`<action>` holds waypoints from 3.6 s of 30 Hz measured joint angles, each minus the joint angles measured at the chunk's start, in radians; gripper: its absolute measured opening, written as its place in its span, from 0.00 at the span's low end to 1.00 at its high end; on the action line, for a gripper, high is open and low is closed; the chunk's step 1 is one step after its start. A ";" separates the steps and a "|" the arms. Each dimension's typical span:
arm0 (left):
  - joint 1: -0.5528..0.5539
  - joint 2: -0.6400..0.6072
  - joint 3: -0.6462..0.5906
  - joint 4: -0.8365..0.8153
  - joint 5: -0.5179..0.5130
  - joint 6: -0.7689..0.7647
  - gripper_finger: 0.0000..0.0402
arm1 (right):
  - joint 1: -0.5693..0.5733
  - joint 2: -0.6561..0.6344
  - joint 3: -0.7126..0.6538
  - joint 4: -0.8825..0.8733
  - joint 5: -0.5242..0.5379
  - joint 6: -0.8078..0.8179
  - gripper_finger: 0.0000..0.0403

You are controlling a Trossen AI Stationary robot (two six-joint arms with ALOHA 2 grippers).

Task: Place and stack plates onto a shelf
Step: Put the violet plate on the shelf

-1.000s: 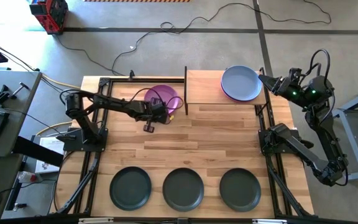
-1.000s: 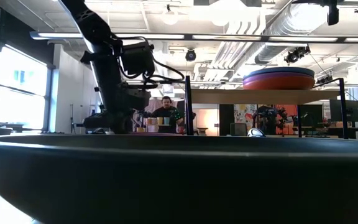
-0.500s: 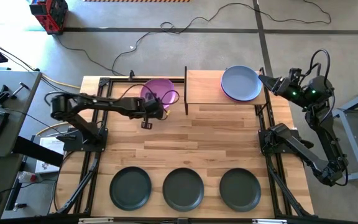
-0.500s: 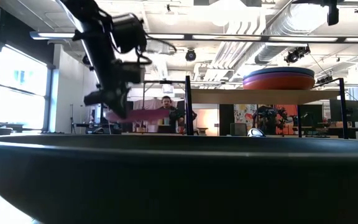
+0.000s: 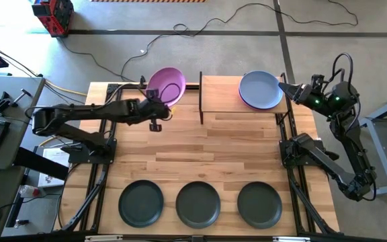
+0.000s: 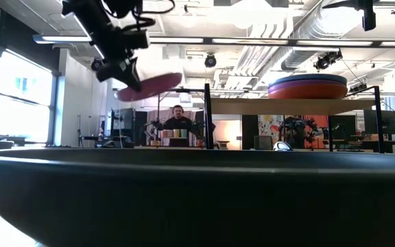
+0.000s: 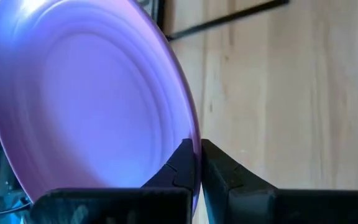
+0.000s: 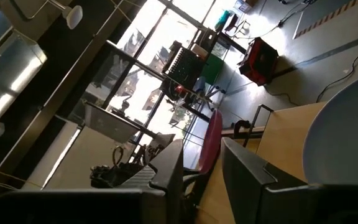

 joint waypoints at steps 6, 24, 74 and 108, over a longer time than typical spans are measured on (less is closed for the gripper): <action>0.000 -0.052 0.000 0.012 -0.016 0.000 0.00 | 0.000 0.000 0.000 0.000 0.000 0.000 0.23; -0.028 -0.058 0.039 0.206 -0.048 0.369 0.00 | 0.000 0.000 0.000 -0.002 0.001 -0.022 0.23; -0.055 0.538 0.642 0.126 0.022 0.672 0.01 | 0.000 0.000 0.000 -0.085 0.003 -0.022 0.23; -0.082 0.480 0.642 -0.020 -0.095 0.216 0.01 | 0.000 0.010 0.000 -0.084 -0.033 -0.176 0.23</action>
